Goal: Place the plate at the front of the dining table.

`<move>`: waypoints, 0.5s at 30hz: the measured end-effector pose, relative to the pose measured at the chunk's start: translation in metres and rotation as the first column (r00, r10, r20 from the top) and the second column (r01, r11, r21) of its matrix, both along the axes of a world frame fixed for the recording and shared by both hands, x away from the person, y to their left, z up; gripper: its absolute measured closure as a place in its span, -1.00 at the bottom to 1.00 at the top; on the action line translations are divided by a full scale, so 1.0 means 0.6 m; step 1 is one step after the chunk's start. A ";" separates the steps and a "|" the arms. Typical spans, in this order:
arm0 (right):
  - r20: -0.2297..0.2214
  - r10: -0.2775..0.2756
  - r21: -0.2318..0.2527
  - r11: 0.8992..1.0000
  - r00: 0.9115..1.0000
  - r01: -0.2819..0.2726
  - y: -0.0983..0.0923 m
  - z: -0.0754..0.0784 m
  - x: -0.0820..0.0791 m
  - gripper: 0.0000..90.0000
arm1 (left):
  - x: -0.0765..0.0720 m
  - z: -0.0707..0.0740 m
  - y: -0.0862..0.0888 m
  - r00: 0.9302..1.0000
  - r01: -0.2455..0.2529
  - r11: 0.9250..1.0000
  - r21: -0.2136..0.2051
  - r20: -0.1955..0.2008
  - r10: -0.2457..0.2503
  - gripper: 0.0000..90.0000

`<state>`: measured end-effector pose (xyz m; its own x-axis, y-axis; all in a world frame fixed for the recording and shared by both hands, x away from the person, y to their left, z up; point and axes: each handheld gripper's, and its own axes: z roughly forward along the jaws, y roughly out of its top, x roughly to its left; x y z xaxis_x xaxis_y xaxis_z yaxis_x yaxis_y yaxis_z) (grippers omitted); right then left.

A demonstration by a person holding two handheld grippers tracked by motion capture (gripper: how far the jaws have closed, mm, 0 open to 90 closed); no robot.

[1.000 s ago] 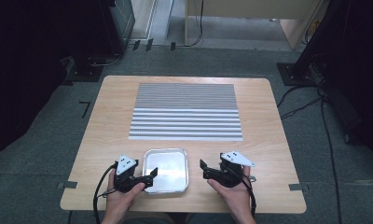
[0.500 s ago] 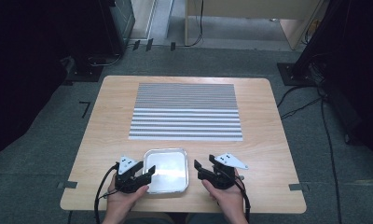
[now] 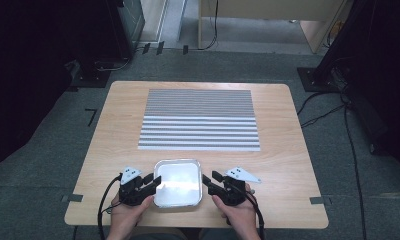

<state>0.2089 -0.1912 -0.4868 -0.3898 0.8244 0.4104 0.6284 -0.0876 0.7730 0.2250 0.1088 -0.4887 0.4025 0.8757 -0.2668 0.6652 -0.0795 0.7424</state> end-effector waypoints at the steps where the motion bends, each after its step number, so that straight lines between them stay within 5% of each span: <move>1: -0.004 0.006 -0.001 1.000 1.000 -0.006 0.002 -0.001 0.000 0.26 | 0.000 0.001 0.006 1.000 0.015 1.000 -0.012 -0.006 -0.015 0.47; 15: -0.127 0.108 0.126 0.988 0.986 -0.093 0.017 -0.019 0.009 0.66 | 0.007 -0.001 0.016 0.998 0.022 0.999 -0.043 -0.050 -0.024 0.63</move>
<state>0.2144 -0.1811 -0.4983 -0.4038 0.7259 0.5567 0.7348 -0.1051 0.6700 0.2292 0.1186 -0.4893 0.4071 0.8541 -0.3237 0.7005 -0.0645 0.7108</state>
